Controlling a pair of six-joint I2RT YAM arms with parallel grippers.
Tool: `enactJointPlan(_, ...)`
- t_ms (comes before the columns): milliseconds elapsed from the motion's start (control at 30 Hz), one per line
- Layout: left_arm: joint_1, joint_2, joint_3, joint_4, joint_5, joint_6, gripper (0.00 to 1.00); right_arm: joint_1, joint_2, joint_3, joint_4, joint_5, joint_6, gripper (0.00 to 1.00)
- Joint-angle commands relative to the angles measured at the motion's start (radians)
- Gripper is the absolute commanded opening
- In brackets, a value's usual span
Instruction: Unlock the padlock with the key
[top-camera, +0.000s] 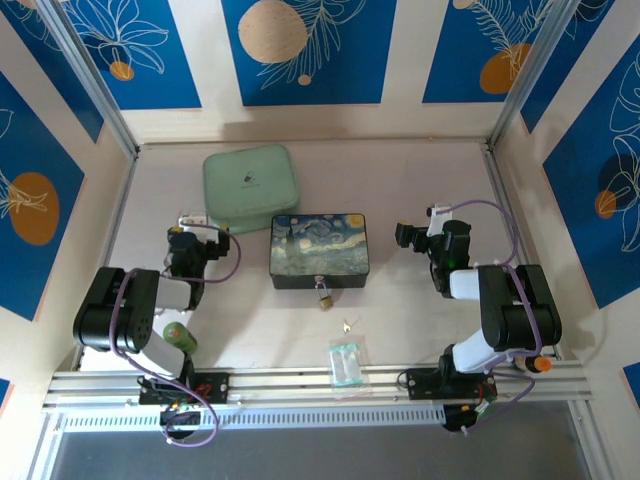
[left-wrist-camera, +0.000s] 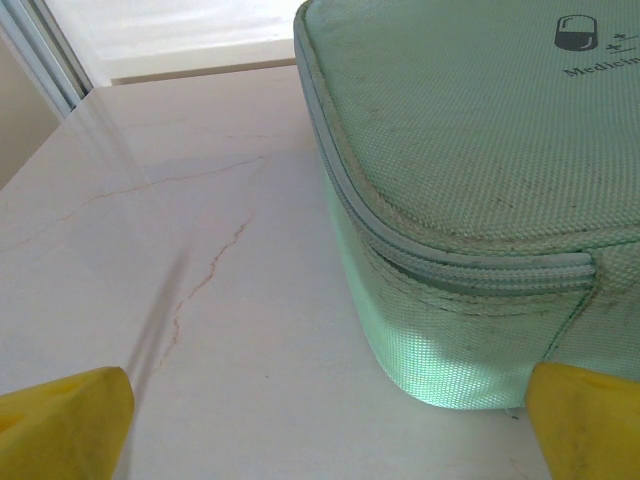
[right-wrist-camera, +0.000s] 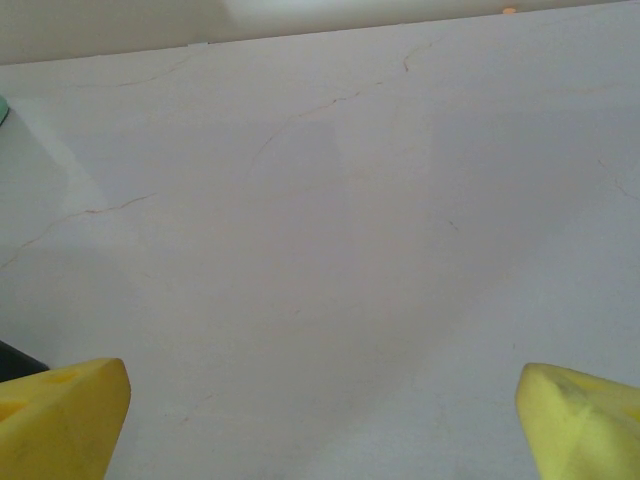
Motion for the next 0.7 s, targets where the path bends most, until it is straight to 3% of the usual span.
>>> enactJointPlan(0, 0.001, 0.006, 0.011, 0.011, 0.02, 0.001, 1.0, -0.005, -0.001, 0.019, 0.006, -0.017, -0.013, 0.99)
enactJointPlan(500, 0.002, 0.004, 0.01, 0.015, 0.02, 0.001, 0.99, -0.005, -0.005, 0.014, 0.012, -0.02, -0.014, 0.99)
enactJointPlan(667, 0.002, -0.14, 0.023, -0.132, -0.017, -0.007, 0.99, 0.001, -0.053, 0.028, -0.05, -0.024, -0.023, 0.99)
